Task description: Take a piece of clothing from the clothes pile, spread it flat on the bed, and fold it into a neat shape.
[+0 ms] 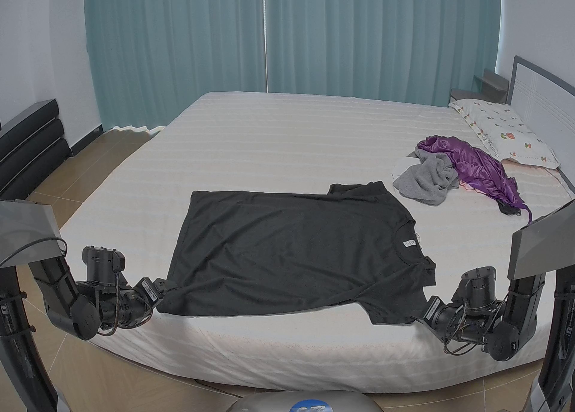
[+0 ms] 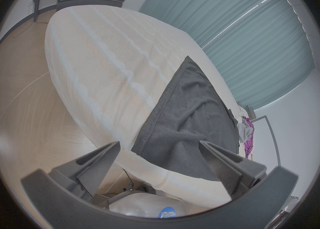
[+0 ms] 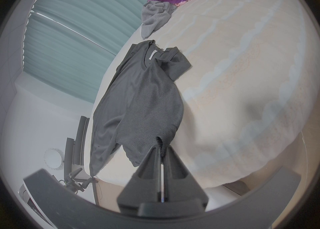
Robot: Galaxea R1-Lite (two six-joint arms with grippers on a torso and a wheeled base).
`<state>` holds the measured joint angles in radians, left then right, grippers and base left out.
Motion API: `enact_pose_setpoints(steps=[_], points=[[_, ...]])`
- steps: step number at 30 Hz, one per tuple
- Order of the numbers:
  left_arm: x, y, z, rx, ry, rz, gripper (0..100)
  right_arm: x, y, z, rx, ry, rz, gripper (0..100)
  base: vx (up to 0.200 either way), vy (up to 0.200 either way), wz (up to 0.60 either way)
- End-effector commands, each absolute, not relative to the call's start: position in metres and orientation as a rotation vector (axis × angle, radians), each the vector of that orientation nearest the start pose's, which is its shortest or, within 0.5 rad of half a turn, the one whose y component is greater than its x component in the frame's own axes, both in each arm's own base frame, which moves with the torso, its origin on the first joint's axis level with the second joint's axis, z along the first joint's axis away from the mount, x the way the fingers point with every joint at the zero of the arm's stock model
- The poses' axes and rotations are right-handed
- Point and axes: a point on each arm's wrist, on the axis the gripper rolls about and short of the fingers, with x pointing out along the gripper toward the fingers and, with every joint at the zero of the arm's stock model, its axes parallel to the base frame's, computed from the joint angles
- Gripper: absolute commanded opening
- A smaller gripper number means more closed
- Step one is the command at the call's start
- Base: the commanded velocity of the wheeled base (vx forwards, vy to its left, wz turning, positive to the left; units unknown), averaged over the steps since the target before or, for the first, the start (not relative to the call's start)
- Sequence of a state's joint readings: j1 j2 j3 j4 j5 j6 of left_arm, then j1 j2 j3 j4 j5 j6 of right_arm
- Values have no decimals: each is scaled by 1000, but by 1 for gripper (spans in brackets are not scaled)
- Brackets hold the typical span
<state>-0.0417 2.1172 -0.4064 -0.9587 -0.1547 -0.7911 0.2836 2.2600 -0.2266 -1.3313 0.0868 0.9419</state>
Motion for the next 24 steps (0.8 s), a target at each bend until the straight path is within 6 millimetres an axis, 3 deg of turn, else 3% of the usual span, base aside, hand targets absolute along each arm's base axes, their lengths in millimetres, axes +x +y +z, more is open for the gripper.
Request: enact_pose_setpoints(steps=[1,24], points=[[279,-18,2,-786,796,112,100,243,71,-18,832,800,-4,0,0,0,0],[262,-40,-1,-736,869,55,100,201,60,31,929,754,124,0,0,0,0]])
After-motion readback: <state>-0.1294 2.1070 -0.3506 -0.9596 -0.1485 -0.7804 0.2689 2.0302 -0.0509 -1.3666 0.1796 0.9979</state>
